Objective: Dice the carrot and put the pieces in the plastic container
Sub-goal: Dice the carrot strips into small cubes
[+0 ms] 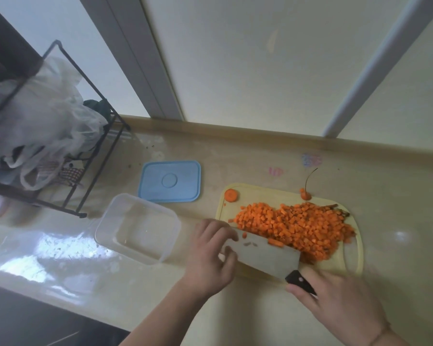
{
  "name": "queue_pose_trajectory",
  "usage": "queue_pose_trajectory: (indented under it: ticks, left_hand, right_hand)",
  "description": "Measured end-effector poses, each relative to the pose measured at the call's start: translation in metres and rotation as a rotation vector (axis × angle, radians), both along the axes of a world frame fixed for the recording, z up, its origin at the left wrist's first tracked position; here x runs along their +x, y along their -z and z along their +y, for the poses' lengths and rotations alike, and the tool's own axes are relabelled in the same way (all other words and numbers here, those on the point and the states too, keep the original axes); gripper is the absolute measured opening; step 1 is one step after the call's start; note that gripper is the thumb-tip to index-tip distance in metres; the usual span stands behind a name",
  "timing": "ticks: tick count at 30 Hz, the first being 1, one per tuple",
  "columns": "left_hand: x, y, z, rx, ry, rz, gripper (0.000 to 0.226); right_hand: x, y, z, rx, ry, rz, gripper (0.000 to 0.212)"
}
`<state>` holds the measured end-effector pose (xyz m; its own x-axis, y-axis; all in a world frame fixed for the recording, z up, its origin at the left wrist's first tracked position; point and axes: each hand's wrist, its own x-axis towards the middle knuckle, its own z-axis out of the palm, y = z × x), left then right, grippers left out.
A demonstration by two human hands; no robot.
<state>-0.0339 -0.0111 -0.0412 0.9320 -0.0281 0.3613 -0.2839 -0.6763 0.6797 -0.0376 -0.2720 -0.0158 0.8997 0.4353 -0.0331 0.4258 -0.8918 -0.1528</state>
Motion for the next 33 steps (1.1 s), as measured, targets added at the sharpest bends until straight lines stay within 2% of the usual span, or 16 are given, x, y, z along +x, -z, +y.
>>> queue_pose_trajectory:
  ticks: [2, 5, 12, 16, 22, 25, 28, 31, 33]
  left_hand:
    - [0.013, 0.001, -0.005, 0.169, 0.029, 0.151, 0.009]
    - [0.025, 0.009, -0.013, 0.178, 0.019, 0.304, 0.016]
    - [0.039, 0.005, -0.034, 0.178, 0.042, 0.234, 0.025]
    - [0.047, 0.011, -0.038, 0.200, 0.041, 0.244, 0.031]
    - [0.062, 0.012, -0.038, 0.261, 0.063, 0.224, 0.005]
    - [0.088, 0.009, -0.010, 0.244, -0.039, 0.188, 0.022]
    - [0.104, 0.004, 0.011, 0.358, 0.022, 0.326, 0.036]
    - [0.108, 0.008, 0.018, 0.390, 0.117, 0.347, 0.032]
    - [0.110, 0.016, 0.020, 0.364, 0.086, 0.344, 0.026]
  right_hand:
    - [0.003, 0.001, 0.003, 0.010, -0.037, -0.074, 0.066]
    - [0.006, -0.002, 0.008, 0.011, -0.062, -0.148, 0.067]
    - [0.011, -0.004, 0.012, -0.045, -0.103, -0.148, 0.050]
    - [0.010, -0.002, 0.009, -0.034, -0.121, -0.163, 0.051]
    - [0.006, 0.006, 0.006, -0.009, -0.111, -0.164, 0.060]
    - [0.001, 0.001, 0.000, 0.063, -0.083, -0.168, 0.065]
    - [-0.009, -0.003, -0.011, 0.131, -0.009, -0.088, 0.061]
    - [-0.016, -0.011, -0.021, 0.208, 0.093, 0.130, 0.047]
    - [-0.018, -0.014, -0.030, 0.248, 0.199, 0.336, 0.040]
